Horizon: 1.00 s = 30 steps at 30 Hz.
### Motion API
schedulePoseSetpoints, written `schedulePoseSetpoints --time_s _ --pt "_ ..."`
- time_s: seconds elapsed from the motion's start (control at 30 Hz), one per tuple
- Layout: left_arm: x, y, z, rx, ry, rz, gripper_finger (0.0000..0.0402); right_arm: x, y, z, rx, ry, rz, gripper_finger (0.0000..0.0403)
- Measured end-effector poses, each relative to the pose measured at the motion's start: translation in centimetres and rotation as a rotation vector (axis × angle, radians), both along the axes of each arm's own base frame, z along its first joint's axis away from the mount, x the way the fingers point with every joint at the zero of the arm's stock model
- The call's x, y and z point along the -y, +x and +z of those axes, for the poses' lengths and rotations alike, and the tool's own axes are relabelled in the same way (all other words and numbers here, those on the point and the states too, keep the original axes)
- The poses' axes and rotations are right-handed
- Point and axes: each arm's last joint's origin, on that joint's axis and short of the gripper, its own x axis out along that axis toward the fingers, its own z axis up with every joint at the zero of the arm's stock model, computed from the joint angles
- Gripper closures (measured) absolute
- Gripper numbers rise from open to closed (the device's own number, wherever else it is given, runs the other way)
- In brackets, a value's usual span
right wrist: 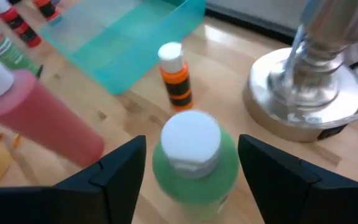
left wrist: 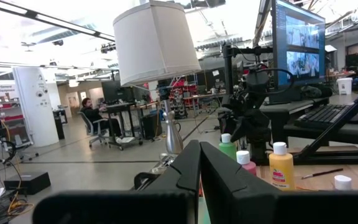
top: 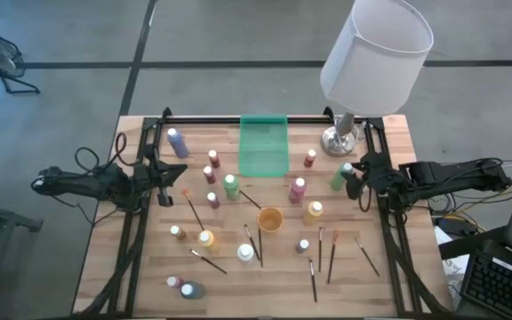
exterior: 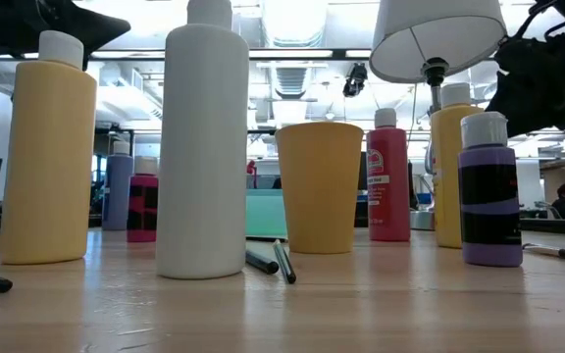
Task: Pick & Place Paint Supplies
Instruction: Put the green paint bottle into the green bin
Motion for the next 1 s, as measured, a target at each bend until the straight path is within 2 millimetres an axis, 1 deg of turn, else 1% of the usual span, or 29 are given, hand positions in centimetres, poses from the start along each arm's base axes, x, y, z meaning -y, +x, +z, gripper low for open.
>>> schedulePoseSetpoints --time_s 0.27,0.53,0.67,0.9,1.0 --pt "0.0 0.0 0.0 0.000 0.000 0.000 0.0385 0.0 0.1 -0.3 0.007 -0.014 -0.013 0.0187" --pt "0.0 0.0 0.0 0.000 0.000 0.000 0.0385 0.0 0.5 -1.4 0.039 -0.027 -0.029 0.0205" --pt "0.0 0.0 0.0 0.000 0.000 0.000 0.0385 0.1 0.5 -1.4 0.042 -0.039 -0.043 0.0227" --pt "0.0 0.0 0.0 0.000 0.000 0.000 0.0385 0.1 0.5 -1.4 0.045 -0.041 -0.041 0.0288" --pt "0.0 0.0 0.0 0.000 0.000 0.000 0.0385 0.1 0.6 -1.4 0.046 -0.045 -0.028 0.0291"
